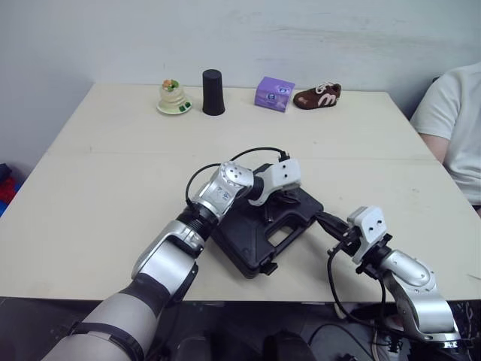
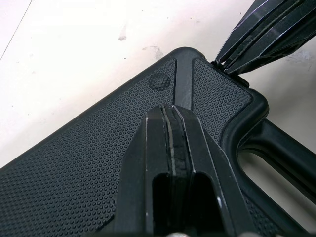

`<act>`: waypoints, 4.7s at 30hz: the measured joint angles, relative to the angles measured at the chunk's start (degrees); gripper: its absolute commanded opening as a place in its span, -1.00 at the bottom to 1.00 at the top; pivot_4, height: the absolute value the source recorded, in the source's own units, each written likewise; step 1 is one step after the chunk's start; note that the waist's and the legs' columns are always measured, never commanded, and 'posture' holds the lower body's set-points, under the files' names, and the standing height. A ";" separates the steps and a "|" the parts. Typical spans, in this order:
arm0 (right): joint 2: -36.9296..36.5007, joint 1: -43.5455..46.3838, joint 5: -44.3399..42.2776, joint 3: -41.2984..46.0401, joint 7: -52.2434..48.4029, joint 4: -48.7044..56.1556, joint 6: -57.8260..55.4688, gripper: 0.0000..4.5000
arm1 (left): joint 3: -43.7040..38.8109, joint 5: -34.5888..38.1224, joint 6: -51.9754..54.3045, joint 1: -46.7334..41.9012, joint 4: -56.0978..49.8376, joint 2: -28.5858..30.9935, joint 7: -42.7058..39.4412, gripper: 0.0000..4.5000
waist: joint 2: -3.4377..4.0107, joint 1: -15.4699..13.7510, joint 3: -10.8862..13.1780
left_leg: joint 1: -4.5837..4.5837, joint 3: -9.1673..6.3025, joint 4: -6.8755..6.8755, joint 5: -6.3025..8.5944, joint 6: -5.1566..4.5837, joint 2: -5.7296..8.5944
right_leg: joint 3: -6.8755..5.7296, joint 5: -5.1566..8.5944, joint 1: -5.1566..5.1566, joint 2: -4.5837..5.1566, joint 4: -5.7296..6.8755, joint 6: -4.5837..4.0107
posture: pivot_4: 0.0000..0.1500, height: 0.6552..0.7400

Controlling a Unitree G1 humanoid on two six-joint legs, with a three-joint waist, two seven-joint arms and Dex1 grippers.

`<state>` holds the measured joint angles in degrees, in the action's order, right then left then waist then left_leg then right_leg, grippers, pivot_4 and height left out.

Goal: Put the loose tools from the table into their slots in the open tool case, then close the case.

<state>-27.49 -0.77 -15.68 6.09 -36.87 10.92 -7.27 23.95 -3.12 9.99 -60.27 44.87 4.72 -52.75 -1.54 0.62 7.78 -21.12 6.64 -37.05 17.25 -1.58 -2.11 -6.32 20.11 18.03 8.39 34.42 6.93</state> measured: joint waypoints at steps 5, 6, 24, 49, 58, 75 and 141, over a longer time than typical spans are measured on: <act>-0.65 -0.86 -2.60 1.72 -1.17 2.62 -0.46 -1.00 | -0.43 0.00 0.00 0.28 -0.73 -0.32 -0.56 -0.99 | 0.17 -0.34 0.09 | -0.12 0.00 0.10 0.01 0.01 0.00 | -0.01 0.00 0.17 0.01 -0.16 0.00 | 1.00 1.00; -1.35 -1.42 -3.40 2.61 -1.49 3.08 -0.50 -1.00 | -0.42 0.00 0.03 0.48 -1.20 -0.42 -0.61 -0.99 | 0.18 -0.45 0.10 | -0.15 0.00 0.13 0.03 0.02 0.00 | -0.02 0.00 0.35 0.01 -0.20 0.00 | 1.00 1.00; -0.38 -2.00 -2.29 0.81 -2.98 -3.25 0.72 -1.00 | -0.96 0.01 1.83 2.03 -4.64 0.27 -1.31 -0.99 | 0.30 -0.39 0.15 | -0.19 0.03 0.60 0.10 0.05 0.03 | -0.03 -0.01 0.44 -0.03 -0.59 0.01 | 1.00 1.00; -8.27 -13.65 -5.93 1.85 -15.86 12.70 7.14 -1.00 | -5.75 13.96 14.76 22.74 -56.10 21.01 -15.86 -0.99 | 1.20 -1.76 2.63 | -2.02 0.18 -0.07 -0.78 0.05 0.29 | -0.16 -0.08 2.36 -0.72 0.47 0.00 | 1.00 1.00; -10.90 -15.40 -5.70 -3.46 -20.67 15.25 7.37 -1.00 | -3.52 15.06 19.11 29.24 -63.26 22.85 -13.02 -0.99 | 1.18 -2.07 2.85 | -2.10 0.01 0.01 -0.91 0.05 0.31 | 0.18 -0.29 2.41 -0.27 0.52 -0.11 | 1.00 1.00; -9.83 -11.47 -3.20 -12.39 -20.30 13.56 5.70 -1.00 | -4.73 14.99 13.21 33.20 -66.03 32.45 -10.83 -0.99 | 1.19 -1.96 2.86 | -1.98 0.08 -0.06 -1.01 0.16 0.16 | 0.31 -0.27 2.42 -0.73 0.69 -0.15 | 1.00 1.00; -22.69 -6.32 -10.74 7.89 -30.11 4.64 1.78 -0.59 | -29.76 28.71 16.54 44.17 -65.42 36.30 -0.05 -0.60 | 1.23 -1.75 2.56 | -2.03 0.14 0.86 -1.39 0.09 0.37 | -0.46 -0.49 2.56 -0.61 0.27 -0.35 | 1.00 1.00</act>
<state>-50.18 -7.09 -26.41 13.99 -66.98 15.56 -5.49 -5.81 25.59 26.53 -16.10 -20.56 41.02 -52.81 -0.30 -1.13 10.33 -23.15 6.77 -36.19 15.86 -1.49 -1.74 -6.78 19.62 20.58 7.78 34.68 6.58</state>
